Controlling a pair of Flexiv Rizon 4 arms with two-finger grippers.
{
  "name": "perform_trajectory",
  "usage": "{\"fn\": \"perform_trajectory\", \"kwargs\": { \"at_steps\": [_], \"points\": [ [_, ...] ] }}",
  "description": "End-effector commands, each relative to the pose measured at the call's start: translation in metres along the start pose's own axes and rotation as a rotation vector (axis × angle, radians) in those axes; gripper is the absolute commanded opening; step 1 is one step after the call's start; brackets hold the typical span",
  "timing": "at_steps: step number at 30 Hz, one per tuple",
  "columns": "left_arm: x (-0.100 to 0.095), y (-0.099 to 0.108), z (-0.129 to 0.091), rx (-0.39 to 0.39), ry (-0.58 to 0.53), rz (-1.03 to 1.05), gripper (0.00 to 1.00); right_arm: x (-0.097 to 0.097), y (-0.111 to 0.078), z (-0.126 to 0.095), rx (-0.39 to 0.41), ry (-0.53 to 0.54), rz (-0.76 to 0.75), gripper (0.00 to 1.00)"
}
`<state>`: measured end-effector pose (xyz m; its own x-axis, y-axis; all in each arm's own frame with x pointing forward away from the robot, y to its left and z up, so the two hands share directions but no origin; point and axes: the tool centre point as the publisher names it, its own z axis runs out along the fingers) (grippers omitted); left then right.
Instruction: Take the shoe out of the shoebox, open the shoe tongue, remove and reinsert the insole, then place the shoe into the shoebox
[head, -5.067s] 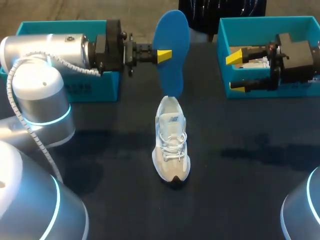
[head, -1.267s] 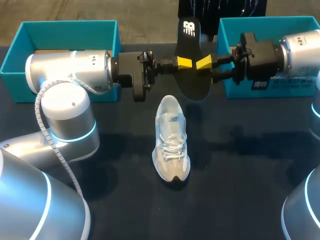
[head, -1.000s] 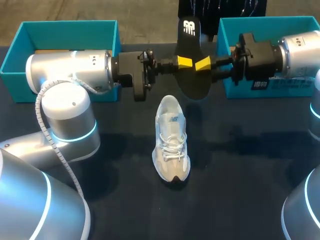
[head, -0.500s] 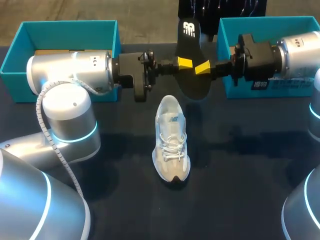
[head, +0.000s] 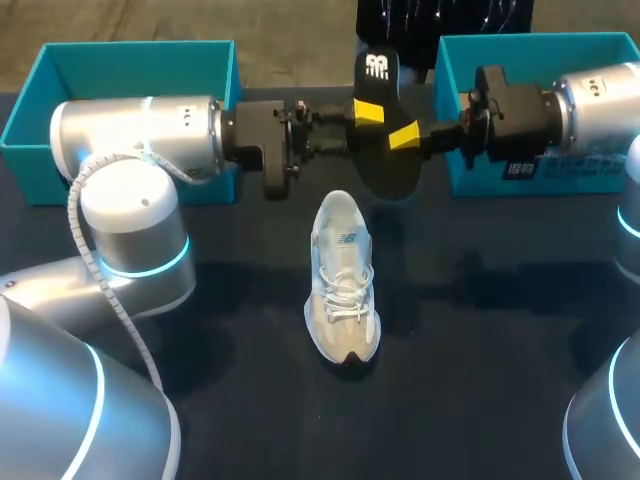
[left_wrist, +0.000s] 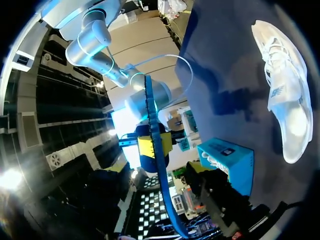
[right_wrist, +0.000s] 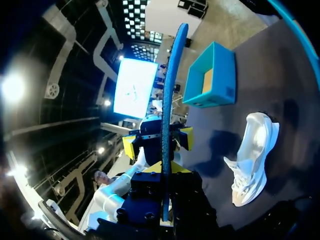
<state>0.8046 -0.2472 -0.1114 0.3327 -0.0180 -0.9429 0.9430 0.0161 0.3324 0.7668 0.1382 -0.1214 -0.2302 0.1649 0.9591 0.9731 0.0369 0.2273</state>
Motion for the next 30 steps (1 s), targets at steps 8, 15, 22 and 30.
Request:
{"fn": "perform_trajectory", "kwargs": {
  "at_steps": [8,15,22,30],
  "points": [
    [0.009,0.011,-0.052,0.146,0.043,0.022,1.00,-0.002,0.003,-0.012,-0.007,-0.035,-0.071,0.00],
    [0.014,0.010,-0.072,0.180,0.094,0.005,1.00,-0.003,0.002,-0.020,-0.023,-0.051,-0.099,0.00],
    [0.022,0.013,-0.084,0.114,0.114,-0.233,1.00,0.000,0.004,-0.025,-0.004,-0.099,-0.209,0.00],
    [0.040,0.021,-0.095,0.025,0.151,-0.710,1.00,0.008,0.009,-0.028,0.015,-0.147,-0.324,0.00]
  ]
}}
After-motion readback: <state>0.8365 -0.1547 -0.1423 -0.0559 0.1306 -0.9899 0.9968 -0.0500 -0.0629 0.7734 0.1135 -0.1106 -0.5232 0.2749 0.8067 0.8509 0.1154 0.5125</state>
